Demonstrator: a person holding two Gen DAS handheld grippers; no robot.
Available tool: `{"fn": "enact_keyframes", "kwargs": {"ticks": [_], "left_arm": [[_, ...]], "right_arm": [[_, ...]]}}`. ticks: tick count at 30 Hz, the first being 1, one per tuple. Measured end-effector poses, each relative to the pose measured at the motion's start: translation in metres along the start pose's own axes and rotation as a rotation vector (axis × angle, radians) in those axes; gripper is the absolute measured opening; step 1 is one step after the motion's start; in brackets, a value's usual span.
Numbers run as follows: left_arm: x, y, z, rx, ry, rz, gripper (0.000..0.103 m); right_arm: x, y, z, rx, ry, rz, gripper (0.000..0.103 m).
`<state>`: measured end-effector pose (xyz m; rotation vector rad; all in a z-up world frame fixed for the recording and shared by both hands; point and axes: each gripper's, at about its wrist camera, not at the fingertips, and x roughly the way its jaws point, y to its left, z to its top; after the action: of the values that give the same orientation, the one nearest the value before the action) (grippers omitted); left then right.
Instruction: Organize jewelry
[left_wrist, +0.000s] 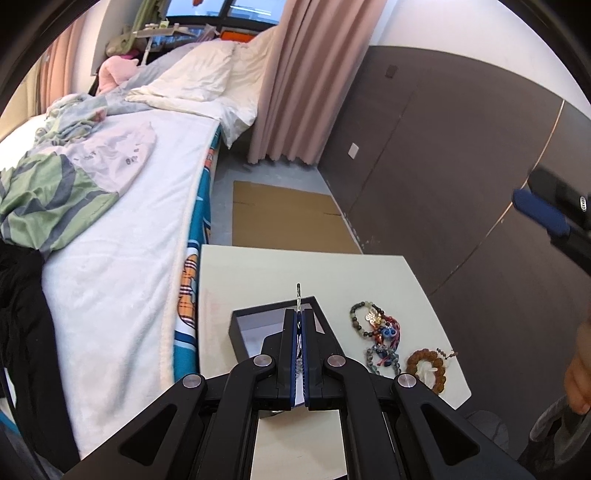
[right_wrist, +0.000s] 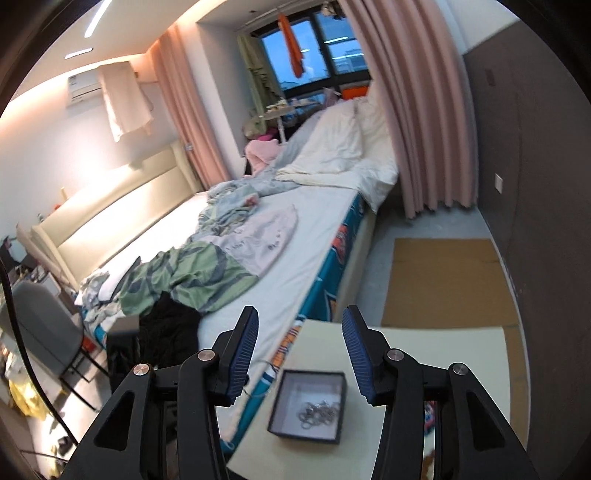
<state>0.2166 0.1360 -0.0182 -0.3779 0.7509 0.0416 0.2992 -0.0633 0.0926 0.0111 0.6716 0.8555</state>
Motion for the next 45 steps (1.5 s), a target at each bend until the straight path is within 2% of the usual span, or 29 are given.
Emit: {"fn": "enact_keyframes", "kwargs": {"ticks": [10, 12, 13, 15, 17, 19, 27, 35, 40, 42, 45], "left_arm": [[0.042, -0.015, -0.01, -0.018, 0.093, -0.006, 0.002], [0.053, -0.015, -0.011, -0.029, 0.144, 0.016, 0.007], [0.057, -0.015, -0.013, -0.04, 0.169, 0.02, 0.012], [0.058, -0.016, -0.014, -0.05, 0.171, 0.016, 0.026], [0.053, -0.02, -0.017, -0.043, 0.152, 0.019, 0.065], [0.046, -0.025, -0.02, -0.033, 0.119, 0.018, 0.072], [0.046, -0.044, -0.029, 0.005, 0.12, -0.02, 0.072], [0.054, -0.077, -0.038, 0.088, 0.129, -0.065, 0.072], [0.068, -0.098, -0.048, 0.128, 0.159, -0.099, 0.072], [0.078, -0.11, -0.054, 0.158, 0.181, -0.111, 0.07], [0.093, -0.127, -0.062, 0.185, 0.221, -0.13, 0.063]], "right_arm": [[-0.025, -0.06, -0.049, 0.113, 0.035, -0.106, 0.049], [-0.028, -0.073, -0.059, 0.136, 0.047, -0.126, 0.049], [-0.03, -0.078, -0.064, 0.145, 0.053, -0.133, 0.049], [-0.033, -0.091, -0.073, 0.17, 0.065, -0.144, 0.049], [-0.035, -0.104, -0.083, 0.206, 0.076, -0.154, 0.049], [-0.037, -0.115, -0.093, 0.238, 0.081, -0.16, 0.049], [-0.043, -0.153, -0.134, 0.359, 0.115, -0.199, 0.05], [-0.046, -0.178, -0.158, 0.423, 0.104, -0.222, 0.05], [-0.046, -0.193, -0.178, 0.459, 0.112, -0.277, 0.05], [-0.047, -0.197, -0.186, 0.464, 0.119, -0.318, 0.05], [-0.052, -0.206, -0.195, 0.515, 0.128, -0.287, 0.05]]}}
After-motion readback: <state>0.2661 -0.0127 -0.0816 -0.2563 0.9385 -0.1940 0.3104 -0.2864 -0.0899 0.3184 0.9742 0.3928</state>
